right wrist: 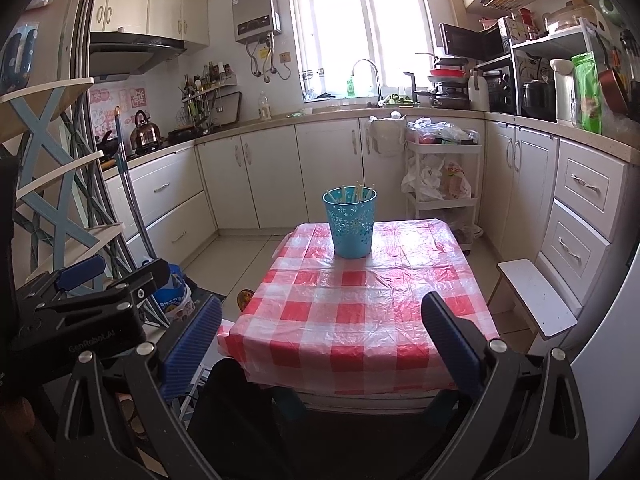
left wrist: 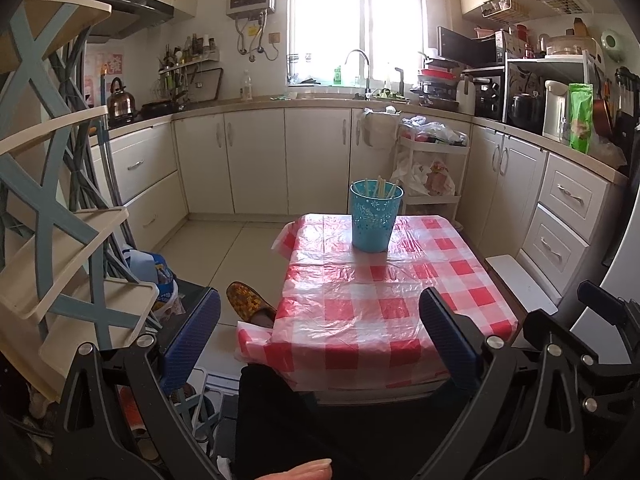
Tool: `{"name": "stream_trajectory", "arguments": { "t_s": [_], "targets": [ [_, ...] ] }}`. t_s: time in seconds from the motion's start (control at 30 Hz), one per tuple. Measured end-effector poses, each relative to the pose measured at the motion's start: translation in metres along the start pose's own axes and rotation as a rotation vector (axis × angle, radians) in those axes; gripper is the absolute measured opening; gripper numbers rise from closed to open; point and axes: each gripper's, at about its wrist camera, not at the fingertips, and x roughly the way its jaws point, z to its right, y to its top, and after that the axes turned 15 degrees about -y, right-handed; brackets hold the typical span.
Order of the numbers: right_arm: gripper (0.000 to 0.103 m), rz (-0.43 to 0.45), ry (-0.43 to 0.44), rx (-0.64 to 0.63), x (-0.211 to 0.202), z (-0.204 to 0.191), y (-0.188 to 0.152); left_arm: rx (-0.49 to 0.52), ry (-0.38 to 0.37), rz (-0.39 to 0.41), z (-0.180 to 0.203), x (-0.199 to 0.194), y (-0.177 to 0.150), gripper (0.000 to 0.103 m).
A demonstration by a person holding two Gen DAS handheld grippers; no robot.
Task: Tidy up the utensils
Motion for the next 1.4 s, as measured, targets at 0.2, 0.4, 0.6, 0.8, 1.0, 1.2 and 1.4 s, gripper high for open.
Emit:
{"name": "stream_trajectory", "arguments": {
  "t_s": [0.2,0.4,0.6,0.8,1.0,1.2,1.4],
  "targets": [
    [0.096,-0.002,-0.002,-0.004,0.0,-0.003,0.0,0.005,0.026,-0.002,-0.005,0.002,-0.002,0.095],
    [0.096,-0.005,-0.002,-0.008,0.001,-0.002,-0.003,0.015,0.052,-0.013,-0.003,0.003,-0.002,0.095],
    [0.096,-0.008,-0.001,-0.011,0.002,-0.002,-0.006,0.019,0.05,-0.017,-0.002,0.003,-0.004,0.095],
    [0.096,-0.015,0.002,-0.017,0.002,-0.001,-0.011,0.017,0.054,-0.019,-0.001,0.003,-0.004,0.095],
    [0.096,-0.017,0.003,-0.025,0.001,0.0,-0.011,0.009,0.057,-0.022,-0.001,0.003,-0.005,0.095],
    [0.096,-0.022,0.004,-0.025,0.002,-0.001,-0.011,0.007,0.042,-0.029,-0.002,0.004,-0.005,0.095],
    [0.096,-0.03,0.007,-0.023,0.004,0.0,-0.011,-0.056,-0.1,-0.024,-0.013,0.006,-0.011,0.095]
  ]
}}
